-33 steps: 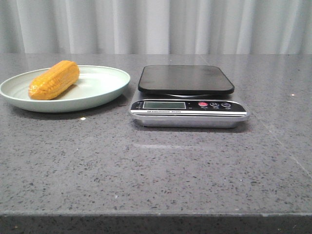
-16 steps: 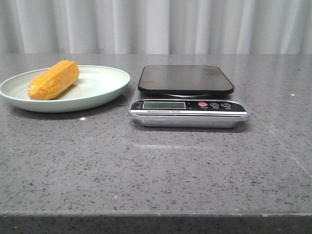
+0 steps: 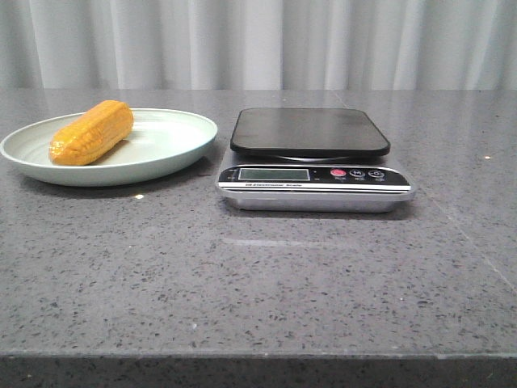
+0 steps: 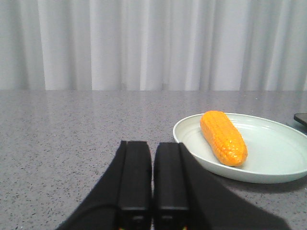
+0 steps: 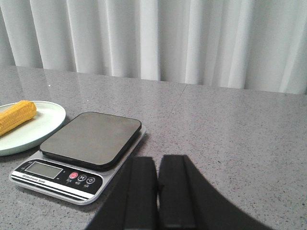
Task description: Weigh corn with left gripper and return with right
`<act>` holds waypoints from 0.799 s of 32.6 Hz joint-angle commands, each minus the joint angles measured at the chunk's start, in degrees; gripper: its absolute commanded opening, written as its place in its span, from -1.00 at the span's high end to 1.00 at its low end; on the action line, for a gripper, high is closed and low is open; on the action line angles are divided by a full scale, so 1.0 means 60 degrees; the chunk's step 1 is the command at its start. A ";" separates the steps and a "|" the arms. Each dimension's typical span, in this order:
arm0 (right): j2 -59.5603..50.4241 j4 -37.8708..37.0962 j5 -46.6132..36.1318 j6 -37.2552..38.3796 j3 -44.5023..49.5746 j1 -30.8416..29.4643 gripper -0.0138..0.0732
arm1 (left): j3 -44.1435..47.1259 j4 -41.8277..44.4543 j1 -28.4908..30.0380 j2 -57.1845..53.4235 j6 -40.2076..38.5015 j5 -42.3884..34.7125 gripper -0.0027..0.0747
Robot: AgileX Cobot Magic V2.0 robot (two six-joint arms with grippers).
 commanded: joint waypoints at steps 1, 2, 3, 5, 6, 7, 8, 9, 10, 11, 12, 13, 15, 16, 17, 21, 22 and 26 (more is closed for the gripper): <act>0.0134 -0.0135 -0.0782 -0.0004 -0.0204 -0.0072 0.29 | 0.0079 -0.0073 -0.0080 -0.0208 -0.0006 -0.0772 0.60; 0.0134 -0.0135 -0.0782 -0.0004 -0.0204 -0.0072 0.29 | 0.0079 -0.0073 -0.0080 -0.0208 -0.0006 -0.0772 0.60; 0.0134 -0.0135 -0.0782 -0.0004 -0.0204 -0.0072 0.29 | 0.0079 -0.0073 -0.0080 -0.0208 -0.0006 -0.0772 0.60; 0.0134 -0.0135 -0.0782 -0.0004 -0.0204 -0.0072 0.29 | 0.0079 -0.0073 -0.0080 -0.0208 -0.0006 -0.0772 0.60; 0.0134 -0.0135 -0.0782 -0.0004 -0.0204 -0.0072 0.29 | 0.0079 -0.0073 -0.0080 -0.0208 -0.0006 -0.0772 0.60; 0.0134 -0.0135 -0.0782 -0.0004 -0.0204 -0.0072 0.29 | 0.0079 -0.0073 -0.0080 -0.0208 -0.0006 -0.0772 0.60; 0.0134 -0.0135 -0.0782 -0.0004 -0.0204 -0.0072 0.29 | 0.0079 -0.0073 -0.0080 -0.0208 -0.0006 -0.0772 0.60; 0.0134 -0.0135 -0.0782 -0.0004 -0.0204 -0.0072 0.29 | 0.0079 -0.0073 -0.0080 -0.0208 -0.0006 -0.0772 0.60; 0.0134 -0.0135 -0.0782 -0.0004 -0.0204 -0.0072 0.29 | 0.0079 -0.0073 -0.0080 -0.0208 -0.0006 -0.0772 0.60; 0.0134 -0.0135 -0.0794 -0.0004 -0.0188 -0.0072 0.29 | 0.0079 -0.0073 -0.0080 -0.0208 -0.0006 -0.0772 0.60; 0.0106 -0.0144 -0.0794 -0.0004 -0.0147 -0.0086 0.29 | 0.0079 -0.0073 -0.0080 -0.0208 -0.0006 -0.0772 0.60; 0.0065 -0.0144 -0.0785 -0.0004 -0.0080 -0.0154 0.29 | 0.0079 -0.0073 -0.0080 -0.0208 -0.0006 -0.0772 0.60; 0.0042 -0.0135 -0.0821 -0.0004 0.0091 -0.0509 0.29 | 0.0079 -0.0073 -0.0080 -0.0208 -0.0006 -0.0772 0.60; 0.0042 -0.0135 -0.0906 -0.0004 0.0211 -0.0707 0.29 | 0.0079 -0.0073 -0.0080 -0.0208 -0.0006 -0.0772 0.60; 0.0042 -0.0135 -0.1026 -0.0004 0.0371 -0.0917 0.29 | 0.0079 -0.0073 -0.0080 -0.0208 -0.0006 -0.0772 0.60; 0.0001 0.0270 -0.1620 -0.0004 0.1199 -0.1907 0.29 | 0.0079 -0.0073 -0.0080 -0.0208 -0.0006 -0.0772 0.60; -0.0007 0.0394 -0.1763 -0.0004 0.1354 -0.2109 0.29 | 0.0079 -0.0073 -0.0080 -0.0208 -0.0006 -0.0772 0.60; -0.0011 0.0742 -0.2806 -0.0004 0.2112 -0.2695 0.29 | 0.0079 -0.0073 -0.0080 -0.0208 -0.0006 -0.0772 0.60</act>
